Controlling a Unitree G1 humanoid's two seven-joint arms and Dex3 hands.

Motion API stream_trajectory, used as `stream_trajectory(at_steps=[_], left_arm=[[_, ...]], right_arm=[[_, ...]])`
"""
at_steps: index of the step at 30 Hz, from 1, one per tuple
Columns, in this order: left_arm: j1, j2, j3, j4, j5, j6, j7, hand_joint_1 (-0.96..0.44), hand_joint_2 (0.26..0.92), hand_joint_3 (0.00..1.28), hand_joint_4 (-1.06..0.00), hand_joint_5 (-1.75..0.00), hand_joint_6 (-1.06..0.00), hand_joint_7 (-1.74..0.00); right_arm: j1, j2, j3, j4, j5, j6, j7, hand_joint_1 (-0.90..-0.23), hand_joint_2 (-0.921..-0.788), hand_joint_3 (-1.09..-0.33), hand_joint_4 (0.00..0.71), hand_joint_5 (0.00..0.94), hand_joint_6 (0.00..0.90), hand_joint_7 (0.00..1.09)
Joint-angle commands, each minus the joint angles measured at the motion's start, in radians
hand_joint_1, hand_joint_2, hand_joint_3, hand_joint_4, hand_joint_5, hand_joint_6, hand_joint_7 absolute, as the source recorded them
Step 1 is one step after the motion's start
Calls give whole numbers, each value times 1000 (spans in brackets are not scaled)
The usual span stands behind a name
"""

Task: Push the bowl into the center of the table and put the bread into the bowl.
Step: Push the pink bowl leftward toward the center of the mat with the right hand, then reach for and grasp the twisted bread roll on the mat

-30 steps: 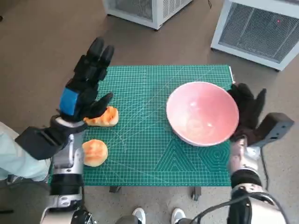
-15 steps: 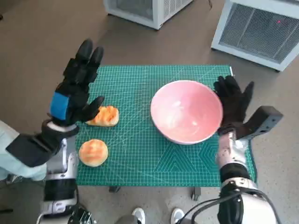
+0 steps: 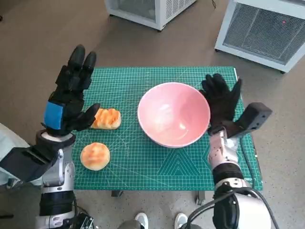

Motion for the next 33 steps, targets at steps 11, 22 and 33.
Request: stream_trajectory(at_steps=[11,22,33], left_arm=[[42,11,12,-68,71,9,76,-682,921,412,-121,-9,-157,-39],[25,0,-1,-37,79,3,85,-690,921,421,-128,-9,-150,-32],[-45,-24,-35,38,59,-8,61,-669,921,416,-111,0,-156,-32]], right_arm=[[-35,23,38,18,-49,34,-34,-517,-921,-849,202,5,254,157],[-48,-32,45,10,-64,19,-7,-547,-921,-813,199,1,247,142],[-61,-77,107,-39,-107,-173,73,-605,-921,-761,218,8,284,157]])
